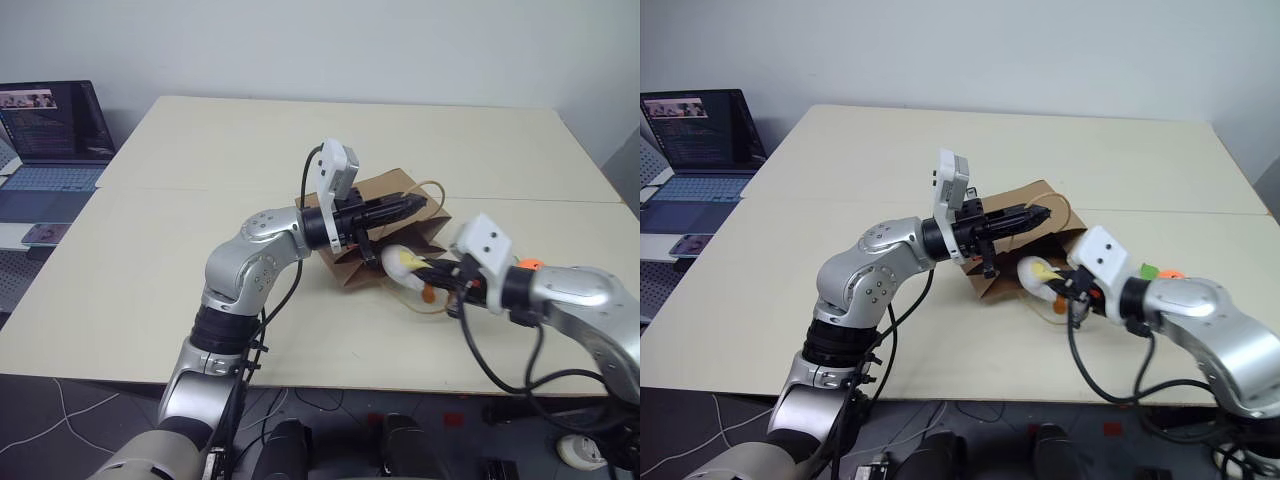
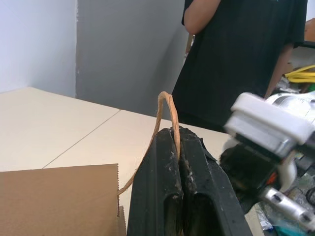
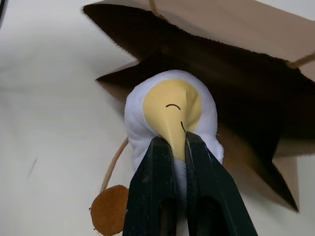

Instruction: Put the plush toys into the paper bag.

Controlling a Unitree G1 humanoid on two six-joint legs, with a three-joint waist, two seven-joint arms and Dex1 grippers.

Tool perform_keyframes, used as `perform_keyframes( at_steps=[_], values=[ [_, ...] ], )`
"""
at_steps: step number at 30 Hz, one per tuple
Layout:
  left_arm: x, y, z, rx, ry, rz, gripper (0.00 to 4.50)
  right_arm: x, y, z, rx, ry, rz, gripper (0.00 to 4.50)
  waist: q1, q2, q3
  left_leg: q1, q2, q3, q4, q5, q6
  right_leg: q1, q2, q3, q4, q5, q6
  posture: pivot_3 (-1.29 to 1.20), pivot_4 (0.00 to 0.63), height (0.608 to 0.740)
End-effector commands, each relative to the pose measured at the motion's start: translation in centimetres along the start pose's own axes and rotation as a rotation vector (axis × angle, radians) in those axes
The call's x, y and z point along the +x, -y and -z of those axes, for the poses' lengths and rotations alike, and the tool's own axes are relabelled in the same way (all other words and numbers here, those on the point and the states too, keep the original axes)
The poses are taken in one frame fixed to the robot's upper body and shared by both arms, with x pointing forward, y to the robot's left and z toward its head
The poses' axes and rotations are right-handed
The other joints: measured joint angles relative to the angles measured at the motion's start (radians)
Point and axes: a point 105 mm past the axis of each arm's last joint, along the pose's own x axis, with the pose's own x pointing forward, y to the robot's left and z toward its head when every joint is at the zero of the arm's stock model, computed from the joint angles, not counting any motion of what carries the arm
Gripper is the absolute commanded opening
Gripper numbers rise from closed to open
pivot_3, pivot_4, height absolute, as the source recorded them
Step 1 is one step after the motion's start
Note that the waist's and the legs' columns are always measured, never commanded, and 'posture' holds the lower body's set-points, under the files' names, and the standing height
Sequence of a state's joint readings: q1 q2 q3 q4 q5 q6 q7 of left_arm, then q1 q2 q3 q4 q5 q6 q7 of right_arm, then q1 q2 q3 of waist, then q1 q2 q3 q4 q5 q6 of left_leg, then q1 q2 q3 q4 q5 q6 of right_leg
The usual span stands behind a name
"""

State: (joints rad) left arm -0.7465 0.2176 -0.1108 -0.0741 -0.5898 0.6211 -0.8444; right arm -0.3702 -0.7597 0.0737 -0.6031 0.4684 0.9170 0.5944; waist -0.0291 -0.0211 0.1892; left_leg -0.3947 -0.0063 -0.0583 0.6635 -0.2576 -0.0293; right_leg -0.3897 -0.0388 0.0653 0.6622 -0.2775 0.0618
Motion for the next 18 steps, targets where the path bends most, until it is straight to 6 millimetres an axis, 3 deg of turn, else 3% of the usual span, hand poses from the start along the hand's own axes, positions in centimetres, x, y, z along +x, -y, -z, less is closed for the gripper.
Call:
perform_keyframes(
  at_steps=[1, 9, 15, 18],
  values=[
    [0.1, 0.8, -1.3, 0.045, 0.034, 0.031, 0.00, 1.4, 0.3, -0.2, -0.044, 0.018, 0.049, 0.01, 0.000, 0.000, 0.000, 0.000, 0.000, 0.000, 0.000, 0.000, 0.000, 0.000, 0.000, 0.000, 0.000, 0.000, 0.000, 0.00, 0.150, 0.740],
    [0.2, 0.9, -1.4, 0.038, 0.034, 0.034, 0.00, 4.8, 0.4, -1.1, 0.003, 0.098, 0.134, 0.01, 0.000, 0.000, 0.000, -0.001, 0.000, -0.002, 0.000, 0.000, 0.000, -0.001, 0.000, -0.001, 0.000, 0.000, 0.000, 0.00, 0.150, 0.740],
    [0.2, 1.0, -1.4, 0.034, 0.034, 0.033, 0.00, 6.0, 1.1, -1.6, 0.058, 0.143, 0.215, 0.01, 0.000, 0.000, 0.000, -0.001, 0.000, -0.003, 0.000, 0.000, 0.000, -0.001, 0.000, -0.002, 0.000, 0.000, 0.000, 0.00, 0.150, 0.740],
    [0.2, 0.9, -1.3, 0.033, 0.030, 0.032, 0.00, 6.2, 1.6, -1.6, 0.065, 0.152, 0.258, 0.90, -0.001, 0.000, 0.000, -0.001, 0.000, -0.003, 0.000, 0.000, 0.000, -0.001, 0.000, -0.002, 0.001, 0.000, 0.000, 0.00, 0.150, 0.740]
  ],
)
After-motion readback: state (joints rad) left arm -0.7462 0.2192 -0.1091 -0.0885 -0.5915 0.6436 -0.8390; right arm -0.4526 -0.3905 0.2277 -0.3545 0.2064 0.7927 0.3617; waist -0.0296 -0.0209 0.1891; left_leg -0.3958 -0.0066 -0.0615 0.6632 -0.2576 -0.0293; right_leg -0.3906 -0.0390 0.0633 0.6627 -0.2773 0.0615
